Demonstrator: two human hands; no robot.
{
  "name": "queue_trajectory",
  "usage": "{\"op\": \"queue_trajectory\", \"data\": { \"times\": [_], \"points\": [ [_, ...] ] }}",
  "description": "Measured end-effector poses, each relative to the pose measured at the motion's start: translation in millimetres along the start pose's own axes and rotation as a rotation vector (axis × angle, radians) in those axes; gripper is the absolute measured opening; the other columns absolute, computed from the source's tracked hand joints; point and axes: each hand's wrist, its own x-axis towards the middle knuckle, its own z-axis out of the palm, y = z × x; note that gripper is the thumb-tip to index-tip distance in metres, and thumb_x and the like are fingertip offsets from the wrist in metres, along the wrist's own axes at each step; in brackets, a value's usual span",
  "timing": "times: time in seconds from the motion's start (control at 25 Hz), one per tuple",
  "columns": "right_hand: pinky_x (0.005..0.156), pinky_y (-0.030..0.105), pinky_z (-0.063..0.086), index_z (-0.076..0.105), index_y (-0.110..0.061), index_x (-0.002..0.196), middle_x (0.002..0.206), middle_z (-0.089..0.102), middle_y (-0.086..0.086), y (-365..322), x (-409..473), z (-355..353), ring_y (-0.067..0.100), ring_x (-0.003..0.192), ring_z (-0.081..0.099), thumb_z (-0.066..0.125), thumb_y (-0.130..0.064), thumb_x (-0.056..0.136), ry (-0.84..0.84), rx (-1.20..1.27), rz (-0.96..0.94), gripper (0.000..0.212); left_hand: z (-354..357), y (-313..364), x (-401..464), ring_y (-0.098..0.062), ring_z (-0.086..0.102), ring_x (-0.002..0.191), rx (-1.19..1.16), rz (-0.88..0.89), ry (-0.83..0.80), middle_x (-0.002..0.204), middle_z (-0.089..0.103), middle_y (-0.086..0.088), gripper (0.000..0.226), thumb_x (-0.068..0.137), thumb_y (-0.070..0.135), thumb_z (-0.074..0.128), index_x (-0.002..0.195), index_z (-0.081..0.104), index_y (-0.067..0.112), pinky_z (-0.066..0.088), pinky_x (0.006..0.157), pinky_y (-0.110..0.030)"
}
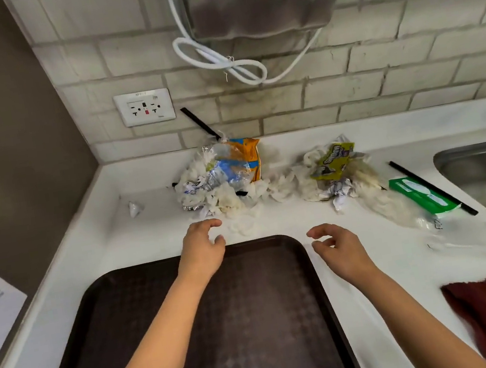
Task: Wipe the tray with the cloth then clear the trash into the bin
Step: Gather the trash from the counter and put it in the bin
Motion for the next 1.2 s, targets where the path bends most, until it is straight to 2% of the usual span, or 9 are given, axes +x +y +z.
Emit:
{"op": "queue_trajectory", "data": {
  "times": [0.12, 0.2, 0.36, 0.48, 0.56, 0.72, 0.96, 1.04, 1.2],
  "points": [
    [0.067, 0.010, 0.040, 0.062, -0.021, 0.097, 0.108, 0.059, -0.003, 2, 43, 7, 0.009, 0.079, 0.055, 0.053, -0.005, 0.086, -0.041, -0.078, -0.021, 0.021, 18, 0, 35, -0.021, 0.048, 0.119, 0.087, 0.014, -0.093, 0.141, 0.038, -0.007, 0.041, 0.089, 0.012, 0.052, 0.129, 0.051, 0.021, 0.037, 0.101, -0.027],
    [0.083, 0.019, 0.040, 0.061, -0.017, 0.111, 0.121, 0.055, 0.003, 4, 75, 15, 0.016, 0.099, 0.055, 0.052, -0.007, 0.087, -0.076, -0.239, -0.083, 0.028, 28, 0, 54, -0.022, 0.034, 0.133, 0.194, 0.060, -0.069, 0.149, 0.028, -0.004, 0.048, 0.089, 0.008, 0.048, 0.135, 0.046, 0.024, 0.032, 0.109, -0.030],
    [0.106, 0.038, 0.035, 0.038, -0.021, 0.139, 0.149, 0.026, 0.005, 4, 137, 30, 0.029, 0.136, 0.027, 0.044, -0.006, 0.088, -0.182, -0.700, -0.249, 0.053, 42, 1, 81, -0.028, 0.009, 0.144, 0.476, 0.170, -0.103, 0.158, 0.003, 0.006, 0.072, 0.085, -0.006, 0.040, 0.141, 0.034, 0.038, 0.032, 0.111, -0.036],
    [0.114, 0.041, 0.026, 0.019, -0.033, 0.146, 0.157, 0.005, -0.005, -2, 173, 40, 0.027, 0.144, 0.006, 0.039, -0.002, 0.089, -0.280, -0.906, -0.372, 0.068, 48, -2, 98, -0.031, 0.012, 0.143, 0.622, 0.177, -0.132, 0.158, 0.002, 0.004, 0.065, 0.091, 0.008, 0.043, 0.144, 0.024, 0.040, 0.034, 0.108, -0.040],
    [0.116, 0.043, 0.020, 0.009, -0.040, 0.146, 0.158, -0.002, -0.008, -4, 187, 46, 0.028, 0.145, 0.000, 0.036, 0.000, 0.090, -0.369, -0.971, -0.375, 0.073, 50, -5, 103, -0.029, 0.026, 0.137, 0.648, 0.170, -0.102, 0.154, 0.016, -0.002, 0.056, 0.092, 0.021, 0.048, 0.142, 0.028, 0.036, 0.039, 0.103, -0.038],
    [0.108, 0.037, 0.033, 0.031, -0.026, 0.142, 0.149, 0.031, 0.000, -2, 199, 60, 0.031, 0.136, 0.021, 0.037, -0.008, 0.094, -0.392, -0.935, -0.299, 0.052, 46, -16, 110, -0.025, 0.044, 0.116, 0.462, 0.146, 0.001, 0.132, 0.043, -0.006, 0.036, 0.092, 0.016, 0.049, 0.127, 0.053, 0.020, 0.045, 0.088, -0.032],
    [0.083, 0.033, 0.043, 0.054, -0.007, 0.117, 0.116, 0.057, 0.015, 4, 176, 61, 0.034, 0.109, 0.047, 0.047, -0.012, 0.089, -0.161, -0.665, -0.285, 0.029, 31, -8, 104, -0.028, 0.058, 0.090, -0.065, 0.100, 0.300, 0.119, 0.050, -0.016, 0.021, 0.085, -0.003, 0.056, 0.105, 0.063, -0.001, 0.043, 0.078, -0.026],
    [0.072, 0.028, 0.040, 0.057, -0.001, 0.106, 0.104, 0.056, 0.018, 2, 164, 58, 0.035, 0.096, 0.054, 0.052, -0.009, 0.086, -0.054, -0.479, -0.281, 0.023, 22, 0, 98, -0.020, 0.054, 0.087, -0.189, 0.051, 0.362, 0.113, 0.054, -0.012, 0.019, 0.085, -0.002, 0.057, 0.104, 0.061, -0.001, 0.040, 0.075, -0.023],
    [0.067, 0.017, 0.034, 0.060, 0.003, 0.096, 0.096, 0.060, 0.017, -1, 136, 47, 0.027, 0.083, 0.055, 0.056, 0.002, 0.079, 0.063, -0.257, -0.264, 0.018, 7, 13, 84, -0.019, 0.056, 0.086, -0.566, -0.121, 0.312, 0.085, 0.060, 0.000, 0.016, 0.088, 0.000, 0.054, 0.088, 0.056, 0.016, 0.042, 0.068, -0.021]
  ]
}}
